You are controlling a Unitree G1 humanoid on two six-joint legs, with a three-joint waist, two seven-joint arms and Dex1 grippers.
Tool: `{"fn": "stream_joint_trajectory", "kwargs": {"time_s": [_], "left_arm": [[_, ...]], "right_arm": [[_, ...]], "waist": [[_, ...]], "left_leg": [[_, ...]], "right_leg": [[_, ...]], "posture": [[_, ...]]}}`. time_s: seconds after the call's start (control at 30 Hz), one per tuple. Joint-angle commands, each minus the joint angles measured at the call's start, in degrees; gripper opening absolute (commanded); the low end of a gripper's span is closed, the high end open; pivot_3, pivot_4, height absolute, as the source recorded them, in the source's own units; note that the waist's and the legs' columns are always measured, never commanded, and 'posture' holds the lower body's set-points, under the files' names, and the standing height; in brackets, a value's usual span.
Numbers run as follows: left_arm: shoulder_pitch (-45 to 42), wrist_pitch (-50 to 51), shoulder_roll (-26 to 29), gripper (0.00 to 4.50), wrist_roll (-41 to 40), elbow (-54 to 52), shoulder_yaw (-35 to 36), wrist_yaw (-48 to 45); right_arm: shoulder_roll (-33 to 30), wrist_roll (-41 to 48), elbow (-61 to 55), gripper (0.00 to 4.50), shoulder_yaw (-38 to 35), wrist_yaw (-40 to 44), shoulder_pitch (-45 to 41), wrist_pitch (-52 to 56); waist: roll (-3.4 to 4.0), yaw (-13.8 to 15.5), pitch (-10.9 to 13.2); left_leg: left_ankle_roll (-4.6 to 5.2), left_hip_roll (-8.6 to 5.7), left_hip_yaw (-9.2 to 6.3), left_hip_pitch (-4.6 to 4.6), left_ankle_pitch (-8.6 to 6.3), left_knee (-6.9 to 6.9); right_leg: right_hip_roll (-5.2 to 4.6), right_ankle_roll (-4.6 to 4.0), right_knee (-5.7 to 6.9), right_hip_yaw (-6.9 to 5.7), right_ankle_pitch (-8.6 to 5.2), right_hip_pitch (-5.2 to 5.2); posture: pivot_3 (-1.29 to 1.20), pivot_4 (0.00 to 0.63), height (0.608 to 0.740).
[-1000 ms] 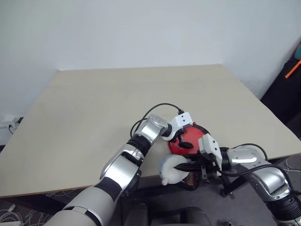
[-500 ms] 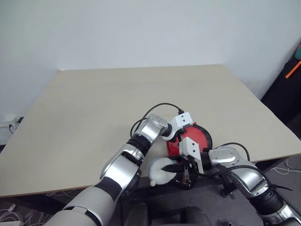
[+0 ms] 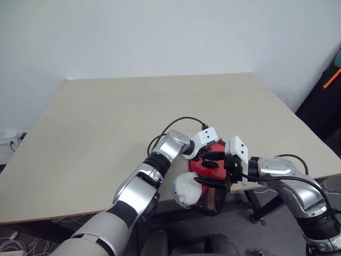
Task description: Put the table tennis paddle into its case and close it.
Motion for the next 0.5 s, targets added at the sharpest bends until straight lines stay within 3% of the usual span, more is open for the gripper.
{"fn": "stream_joint_trajectory", "kwargs": {"time_s": [0.03,0.2,0.5], "left_arm": [[1.4,0.8,0.6,4.45,1.8,2.1,-1.5,-0.4],[0.2,0.6,1.4,4.45,0.9,2.7,0.0,-0.2],[-5.5,-0.8,5.7,4.48,-4.9,4.8,7.8,-4.0]], "right_arm": [[-0.5,3.4,-3.0,4.37,-4.1,-0.9,0.5,0.7],[-0.9,8.6,-3.5,4.37,-9.6,-2.2,1.0,3.6],[-4.3,7.2,-1.3,4.40,-12.5,-1.8,4.6,1.3]], "waist": [[0.00,0.0,0.0],[0.00,0.0,0.0],[0.14,-0.2,0.1]], "left_leg": [[0.00,0.00,-0.01,0.00,0.00,0.00],[0.00,0.00,-0.01,0.00,0.00,-0.01],[0.01,0.00,0.05,-0.08,0.01,-0.13]], "right_leg": [[0.00,0.00,0.00,0.00,0.00,0.00],[0.00,0.00,0.00,0.00,0.00,0.00],[0.02,0.00,0.02,0.07,0.00,-0.12]], "posture": [[0.00,0.000,0.740],[0.00,0.000,0.740],[0.00,0.000,0.740]]}}
